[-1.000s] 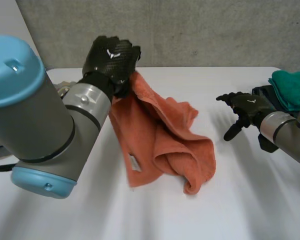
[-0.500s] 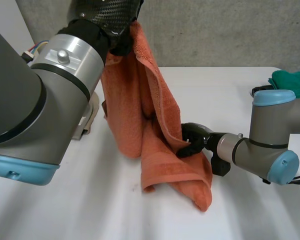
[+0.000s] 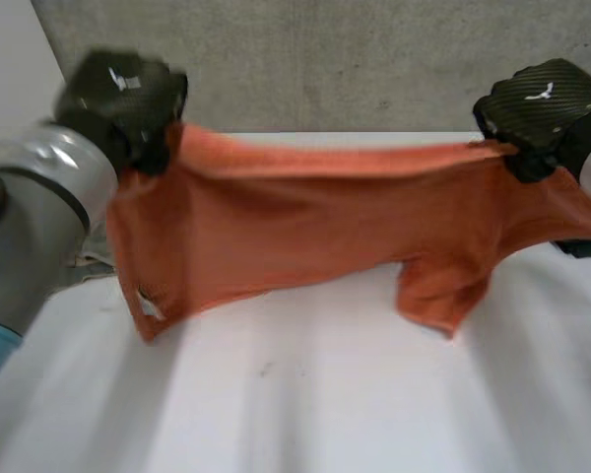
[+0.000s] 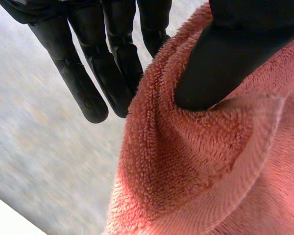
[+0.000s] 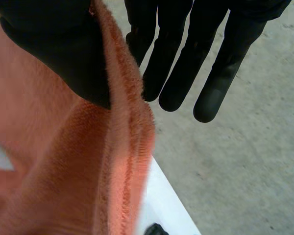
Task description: Fold the laundry.
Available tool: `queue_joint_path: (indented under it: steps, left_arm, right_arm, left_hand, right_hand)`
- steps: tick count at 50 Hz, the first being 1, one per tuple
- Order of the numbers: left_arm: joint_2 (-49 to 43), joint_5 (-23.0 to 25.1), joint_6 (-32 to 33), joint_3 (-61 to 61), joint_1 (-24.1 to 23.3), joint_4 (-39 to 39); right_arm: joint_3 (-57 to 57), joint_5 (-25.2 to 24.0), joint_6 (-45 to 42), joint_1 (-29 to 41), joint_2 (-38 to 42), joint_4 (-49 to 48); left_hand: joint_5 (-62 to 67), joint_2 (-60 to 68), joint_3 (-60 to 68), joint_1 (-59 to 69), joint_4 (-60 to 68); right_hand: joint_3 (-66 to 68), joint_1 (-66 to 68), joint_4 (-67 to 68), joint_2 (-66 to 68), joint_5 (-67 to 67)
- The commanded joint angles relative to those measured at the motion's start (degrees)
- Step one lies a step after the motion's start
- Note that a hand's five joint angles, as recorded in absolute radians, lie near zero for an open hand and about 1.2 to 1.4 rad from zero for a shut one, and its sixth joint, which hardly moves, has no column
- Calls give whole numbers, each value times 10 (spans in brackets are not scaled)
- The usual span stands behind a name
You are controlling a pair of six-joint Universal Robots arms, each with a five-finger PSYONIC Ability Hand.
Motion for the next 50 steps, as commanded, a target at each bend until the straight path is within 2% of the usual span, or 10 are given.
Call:
queue_joint_path:
  steps: [1, 5, 11, 15, 17, 23, 29, 38, 46, 50]
  left_arm:
    - [-80, 0, -2, -60, -2, 37]
    - [-149, 0, 3, -60, -1, 65]
    - [-253, 0, 22, 67, 0, 107]
    - [-279, 7, 60, 213, -1, 134]
    - [-285, 28, 83, 310, 0, 173]
    - [-279, 71, 89, 421, 6, 286]
    - [-266, 68, 76, 375, 10, 323]
    - [-177, 67, 17, 94, 29, 316]
    - [-172, 67, -4, -84, 23, 350]
    - [-176, 67, -5, -123, 22, 358]
  right_arm:
    - [33, 40, -21, 46, 70, 61]
    - [16, 81, -70, 47, 140, 85]
    - [-83, 116, -94, 52, 207, 56]
    - [-185, 117, -94, 50, 248, -26]
    - [-230, 117, -92, 50, 252, -109]
    - [-235, 125, -87, 52, 218, -378]
    - [-176, 121, -87, 55, 186, -403]
    - [-51, 93, -72, 51, 173, -258]
    - [7, 19, 81, 17, 225, -191]
    - [4, 14, 149, 10, 269, -180]
  left_hand:
    - [137, 114, 119, 157, 112]
    - [137, 114, 119, 157, 112]
    - [137, 114, 119, 157, 112]
    - [137, 114, 119, 157, 112]
    - [137, 114, 119, 157, 112]
    - [137, 114, 119, 157, 112]
    - [137, 114, 119, 157, 112]
    - [137, 114, 119, 157, 112]
    - [137, 114, 119, 157, 112]
    - [137, 114, 119, 157, 112]
  right_hand:
    - [117, 160, 115, 124, 132]
    - [117, 160, 115, 124, 132]
    - [117, 160, 115, 124, 132]
    - [117, 160, 115, 124, 132]
    - [117, 160, 115, 124, 132]
    - [117, 160, 115, 124, 132]
    - [117, 160, 115, 124, 132]
    - [117, 160, 115, 124, 132]
    - [117, 160, 115, 124, 132]
    - [117, 160, 115, 124, 132]
